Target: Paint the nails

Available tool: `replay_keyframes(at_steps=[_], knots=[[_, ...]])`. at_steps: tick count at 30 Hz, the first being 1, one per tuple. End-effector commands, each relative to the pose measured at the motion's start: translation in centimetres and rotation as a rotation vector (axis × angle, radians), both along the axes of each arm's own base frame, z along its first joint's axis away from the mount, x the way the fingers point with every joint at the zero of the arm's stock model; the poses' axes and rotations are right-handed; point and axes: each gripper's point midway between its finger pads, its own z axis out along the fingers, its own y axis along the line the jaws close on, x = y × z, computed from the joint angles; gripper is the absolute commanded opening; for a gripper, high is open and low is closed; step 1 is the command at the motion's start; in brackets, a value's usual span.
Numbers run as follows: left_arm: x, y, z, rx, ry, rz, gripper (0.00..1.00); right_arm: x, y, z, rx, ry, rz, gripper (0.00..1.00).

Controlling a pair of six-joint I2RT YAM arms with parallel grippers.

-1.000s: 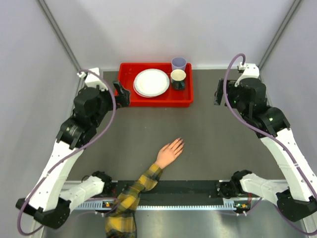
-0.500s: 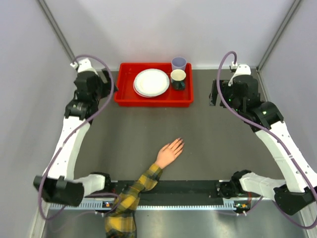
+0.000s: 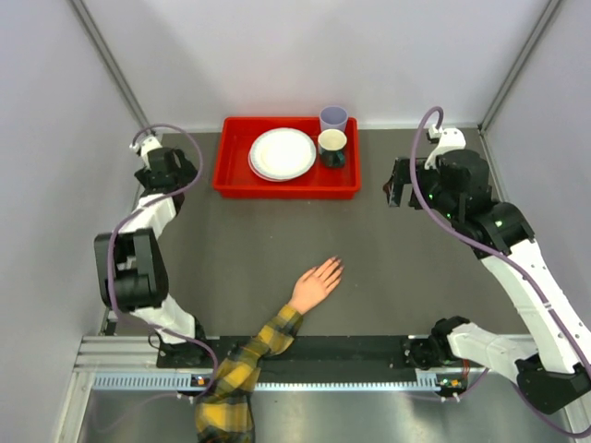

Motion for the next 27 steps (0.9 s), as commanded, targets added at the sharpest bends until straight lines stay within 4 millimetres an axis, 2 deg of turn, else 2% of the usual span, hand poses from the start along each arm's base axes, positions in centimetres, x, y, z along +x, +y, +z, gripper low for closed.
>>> replay_keyframes(at_steps=[1,3,4,7,8,10,11,15,21,22,25,27], knots=[[3.2,2.4,0.8,0.042,-0.133,-0.011,0.96,0.1,0.9,1.9,0.054,-0.077,0.05,0.99],[4.4,2.9,-0.1,0.106,-0.104,-0.061,0.94,0.1,1.1,1.6,0.055,-0.071,0.061,0.99],[4.8,3.3,-0.4,0.122,-0.093,-0.083,0.89,0.1,1.3,1.5,0.057,-0.066,0.072,0.99],[6.2,3.3,-2.0,0.187,-0.039,-0.173,0.83,0.3,1.5,1.1,0.056,-0.059,0.075,0.99],[6.3,3.4,-3.5,0.203,0.011,-0.199,0.82,0.4,1.5,1.0,0.05,-0.057,0.075,0.99],[6.9,3.4,-3.9,0.214,0.029,-0.22,0.83,0.6,1.5,0.8,0.044,-0.052,0.072,0.99],[6.9,3.5,-5.0,0.207,0.054,-0.226,0.84,0.7,1.5,0.8,0.042,-0.049,0.069,0.99],[7.1,3.8,-6.8,0.192,0.093,-0.253,0.84,1.0,1.6,0.6,0.036,-0.043,0.07,0.99],[8.0,5.0,-7.8,0.171,0.168,-0.193,0.87,1.4,1.7,0.5,0.029,-0.042,0.068,0.99],[8.0,4.7,-8.6,0.142,0.186,-0.188,0.87,1.4,1.8,0.4,0.029,-0.039,0.072,0.99],[8.7,4.6,-8.5,0.089,0.159,-0.158,0.87,1.4,1.9,0.5,0.034,-0.038,0.08,0.99],[8.9,5.3,-8.6,0.087,0.171,-0.106,0.86,1.4,2.0,0.4,0.034,-0.033,0.084,0.99]])
